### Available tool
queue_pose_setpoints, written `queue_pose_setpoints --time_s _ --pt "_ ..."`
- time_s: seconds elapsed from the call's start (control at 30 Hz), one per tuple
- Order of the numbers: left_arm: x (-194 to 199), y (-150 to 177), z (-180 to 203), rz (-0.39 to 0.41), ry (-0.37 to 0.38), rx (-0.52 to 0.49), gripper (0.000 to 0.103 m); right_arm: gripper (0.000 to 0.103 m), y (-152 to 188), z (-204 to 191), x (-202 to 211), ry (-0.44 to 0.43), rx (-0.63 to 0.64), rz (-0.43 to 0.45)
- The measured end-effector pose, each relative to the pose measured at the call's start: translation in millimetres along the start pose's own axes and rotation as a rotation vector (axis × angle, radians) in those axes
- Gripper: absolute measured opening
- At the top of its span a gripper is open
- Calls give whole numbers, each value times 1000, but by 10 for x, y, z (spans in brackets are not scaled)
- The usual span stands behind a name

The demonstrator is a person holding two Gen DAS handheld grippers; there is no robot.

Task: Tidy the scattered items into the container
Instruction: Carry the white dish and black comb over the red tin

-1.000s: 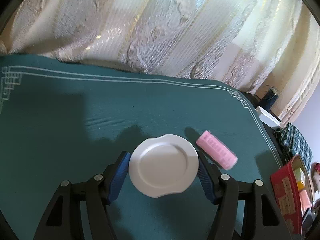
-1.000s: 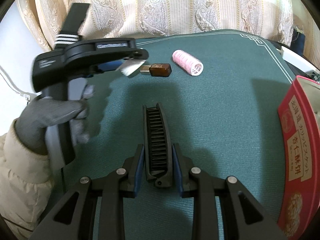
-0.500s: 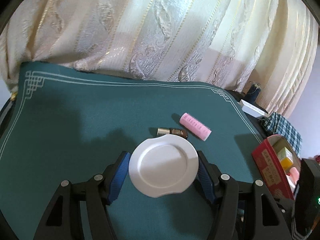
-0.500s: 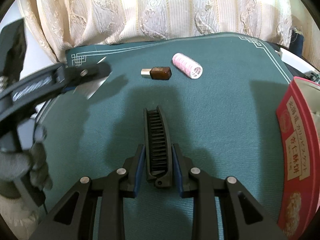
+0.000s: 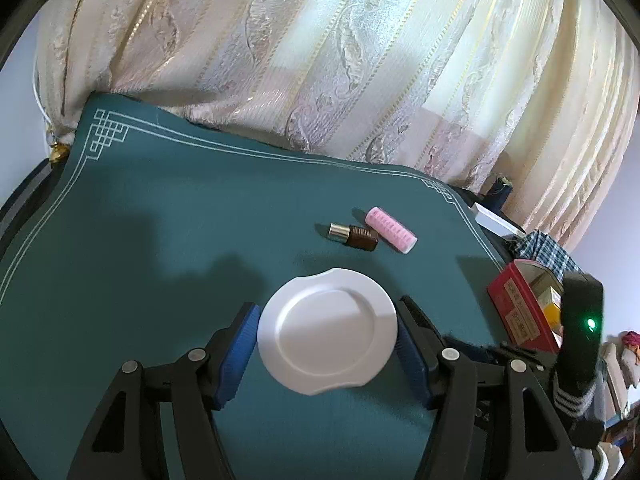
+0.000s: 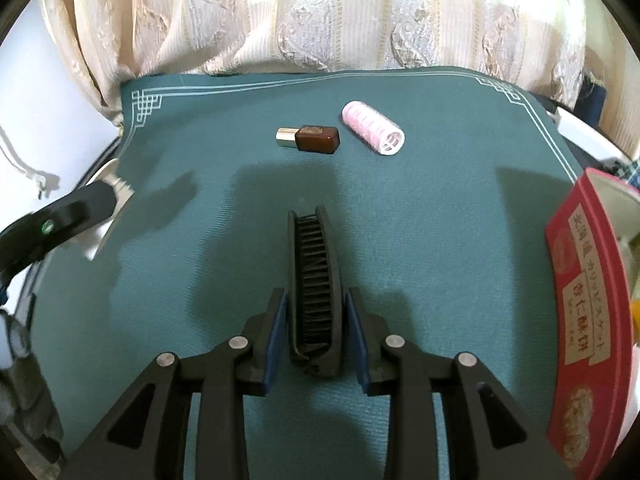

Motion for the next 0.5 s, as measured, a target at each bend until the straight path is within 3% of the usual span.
queue_pose_setpoints --time_s 0.03,0.1,0.13,0.2,0.27,0.33,0.37,0.4,0.5 --pt "21 13 -7 -1 2 1 67 42 -9 -17 -11 8 9 -2" --pt "72 33 -23 1 5 2 67 68 -35 -58 -52 28 30 -8" --pt "93 39 -33 3 4 2 67 73 -43 -75 -80 38 40 -11" --pt "129 51 -49 6 1 1 67 74 -47 -113 -132 64 68 -20" --pt "165 62 -72 7 1 3 67 65 -50 -137 -141 81 86 -21" --pt "194 80 -87 7 3 5 67 48 -49 -131 -121 103 93 -14" --pt "211 92 -89 7 4 6 67 33 -46 -117 -100 105 87 -10" --pt "221 100 -87 7 5 6 67 29 -40 -101 -82 103 79 -8" --pt "280 121 -64 9 11 -2 67 29 -2 -49 12 73 33 -2"
Point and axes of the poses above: each gripper's, at about its wrist camera, not at the fingertips, and x roughly against the way its jaws point, z to its right, y to its underside, the point moved 4 cm from there along -x, roughly the way its jaws point, and after that the axes turned 13 degrees about z, right-handed, at the moved point
